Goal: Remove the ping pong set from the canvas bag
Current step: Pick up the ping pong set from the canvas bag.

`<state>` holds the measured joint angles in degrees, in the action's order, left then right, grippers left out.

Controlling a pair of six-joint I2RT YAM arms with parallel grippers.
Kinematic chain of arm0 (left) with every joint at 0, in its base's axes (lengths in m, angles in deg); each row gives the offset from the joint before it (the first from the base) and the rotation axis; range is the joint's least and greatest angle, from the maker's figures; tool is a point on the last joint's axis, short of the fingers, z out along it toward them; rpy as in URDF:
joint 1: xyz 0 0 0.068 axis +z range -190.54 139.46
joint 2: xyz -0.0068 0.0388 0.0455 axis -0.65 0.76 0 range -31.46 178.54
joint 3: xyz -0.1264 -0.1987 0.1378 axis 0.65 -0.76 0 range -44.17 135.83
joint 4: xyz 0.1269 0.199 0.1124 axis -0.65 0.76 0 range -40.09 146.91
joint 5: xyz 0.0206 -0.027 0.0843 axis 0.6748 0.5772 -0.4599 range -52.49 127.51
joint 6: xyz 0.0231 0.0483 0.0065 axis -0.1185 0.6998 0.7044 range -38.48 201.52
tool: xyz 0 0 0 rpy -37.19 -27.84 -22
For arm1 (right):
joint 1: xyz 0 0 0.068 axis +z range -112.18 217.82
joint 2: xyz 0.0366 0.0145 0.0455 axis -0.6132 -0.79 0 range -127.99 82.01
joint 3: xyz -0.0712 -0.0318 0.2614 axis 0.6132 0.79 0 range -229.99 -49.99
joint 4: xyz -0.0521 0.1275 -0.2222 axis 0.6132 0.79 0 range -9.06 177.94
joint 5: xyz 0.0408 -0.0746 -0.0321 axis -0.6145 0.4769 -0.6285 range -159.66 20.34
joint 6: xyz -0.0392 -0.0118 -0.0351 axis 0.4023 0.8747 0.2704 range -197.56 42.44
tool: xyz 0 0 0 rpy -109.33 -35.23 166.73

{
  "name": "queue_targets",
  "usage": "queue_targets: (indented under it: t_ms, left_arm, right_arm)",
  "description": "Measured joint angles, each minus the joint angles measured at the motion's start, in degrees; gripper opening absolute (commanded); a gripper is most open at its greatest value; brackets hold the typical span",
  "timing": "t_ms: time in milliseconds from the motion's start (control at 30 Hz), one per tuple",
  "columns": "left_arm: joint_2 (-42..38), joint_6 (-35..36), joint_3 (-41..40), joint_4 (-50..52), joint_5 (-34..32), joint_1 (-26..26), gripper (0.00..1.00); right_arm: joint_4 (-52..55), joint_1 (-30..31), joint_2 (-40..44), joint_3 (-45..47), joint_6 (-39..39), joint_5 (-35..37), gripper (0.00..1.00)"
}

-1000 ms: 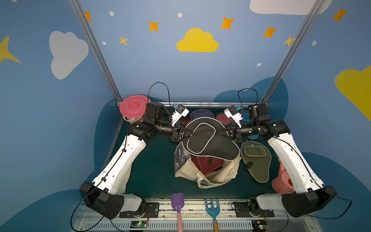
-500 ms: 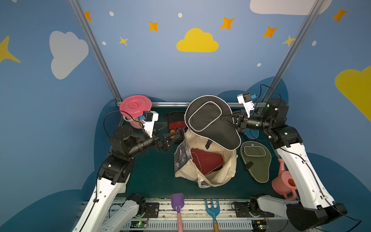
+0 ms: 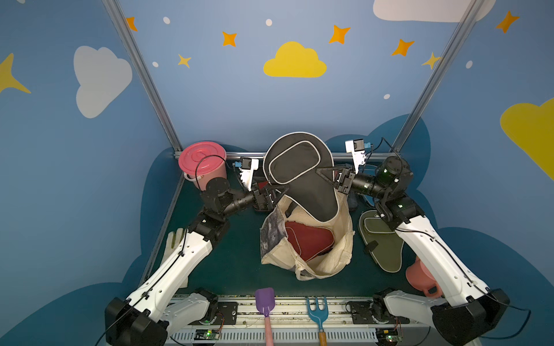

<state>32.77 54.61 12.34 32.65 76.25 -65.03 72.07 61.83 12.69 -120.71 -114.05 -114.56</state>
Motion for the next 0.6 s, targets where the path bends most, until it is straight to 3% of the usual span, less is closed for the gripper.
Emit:
queue_targets:
  t_ms: [233, 367, 433, 500, 567, 600]
  left_arm:
    - [3.65, -3.06, 0.0, -7.67, 0.48, -0.81, 0.99]
    - [4.2, -4.39, 0.0, -10.45, 0.31, -0.92, 0.9]
    - [4.2, -4.87, 0.0, -11.34, 0.15, -1.01, 0.75]
    - [4.11, -5.22, 0.02, -11.98, -0.44, -1.09, 0.37]
    - [3.89, -5.66, 0.04, -12.35, -0.15, -0.9, 0.09]
    - [3.45, -6.27, 0.26, -12.7, 0.48, -1.01, 0.04]
  right_arm:
    - [-7.72, 2.08, -0.22, 1.97, -4.76, 2.62, 0.0]
    - [-11.58, 3.21, -0.31, 4.35, -6.82, 4.52, 0.0]
    - [-12.52, 3.69, -0.52, 5.07, -7.32, 5.42, 0.0]
    - [-13.22, 4.26, -0.76, 5.75, -7.8, 6.12, 0.0]
    - [-13.7, 4.37, -0.85, 5.97, -8.37, 6.82, 0.0]
    - [-13.66, 4.2, -0.9, 6.1, -8.5, 7.28, 0.0]
